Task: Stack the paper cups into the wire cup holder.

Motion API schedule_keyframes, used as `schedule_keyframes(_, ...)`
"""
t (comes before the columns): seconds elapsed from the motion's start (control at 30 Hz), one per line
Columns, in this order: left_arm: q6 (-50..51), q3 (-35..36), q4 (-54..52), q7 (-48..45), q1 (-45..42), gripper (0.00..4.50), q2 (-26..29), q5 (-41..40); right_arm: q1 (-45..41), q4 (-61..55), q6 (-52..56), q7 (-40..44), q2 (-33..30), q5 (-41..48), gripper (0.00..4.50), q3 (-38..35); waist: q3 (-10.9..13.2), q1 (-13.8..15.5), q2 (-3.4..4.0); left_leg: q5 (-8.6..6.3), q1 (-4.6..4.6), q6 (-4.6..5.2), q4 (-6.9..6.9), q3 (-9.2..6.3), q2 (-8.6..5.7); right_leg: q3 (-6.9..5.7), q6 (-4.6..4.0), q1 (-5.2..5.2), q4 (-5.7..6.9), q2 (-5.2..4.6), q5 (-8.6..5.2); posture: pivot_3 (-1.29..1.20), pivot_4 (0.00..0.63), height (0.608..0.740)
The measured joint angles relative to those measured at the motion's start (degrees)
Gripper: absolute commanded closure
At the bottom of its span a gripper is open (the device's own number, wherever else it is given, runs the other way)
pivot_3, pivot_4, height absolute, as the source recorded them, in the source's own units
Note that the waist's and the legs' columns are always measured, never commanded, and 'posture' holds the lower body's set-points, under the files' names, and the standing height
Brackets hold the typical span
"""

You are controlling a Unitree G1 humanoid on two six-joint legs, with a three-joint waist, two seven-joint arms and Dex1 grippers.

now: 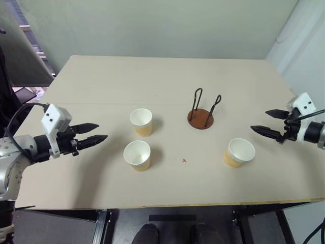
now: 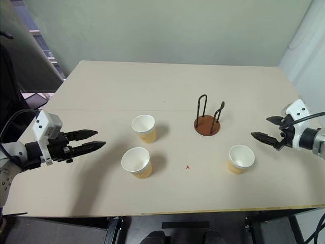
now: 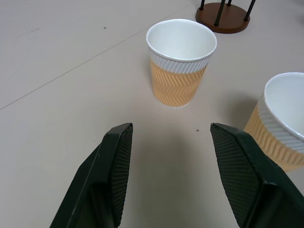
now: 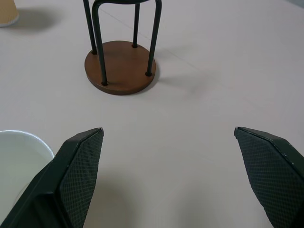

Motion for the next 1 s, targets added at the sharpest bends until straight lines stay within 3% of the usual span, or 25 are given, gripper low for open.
schedule_keyframes(0.37,0.5,0.0,0.0,-0.6,0.0,1.72,0.0,-0.6,-2.0,-0.3,4.7,-0.2,1.6,3.9,0.00,-1.0,0.0,0.0,0.00,0.00,0.01,0.00,0.00,0.06,0.00,0.00,0.00,0.00,0.00,0.02,0.00,0.00,0.150,0.740)
schedule_keyframes(0.67,0.8,0.2,-2.3,-0.9,-3.0,1.72,-0.8,-3.6,-6.2,-4.8,17.4,-9.5,11.1,11.5,0.00,-2.5,0.0,0.0,0.00,0.02,0.01,-0.03,0.03,0.01,0.03,0.01,-0.04,-0.02,-0.01,0.10,0.02,0.00,0.150,0.740)
schedule_keyframes(1.0,1.3,0.2,-4.6,-0.8,-3.1,1.72,-1.5,-4.9,-9.5,-5.1,20.1,-15.4,19.7,11.8,0.00,0.8,0.0,-0.4,0.00,0.02,0.03,-0.03,0.03,-0.03,0.10,0.01,-0.06,-0.11,0.03,0.13,0.05,0.00,0.150,0.740)
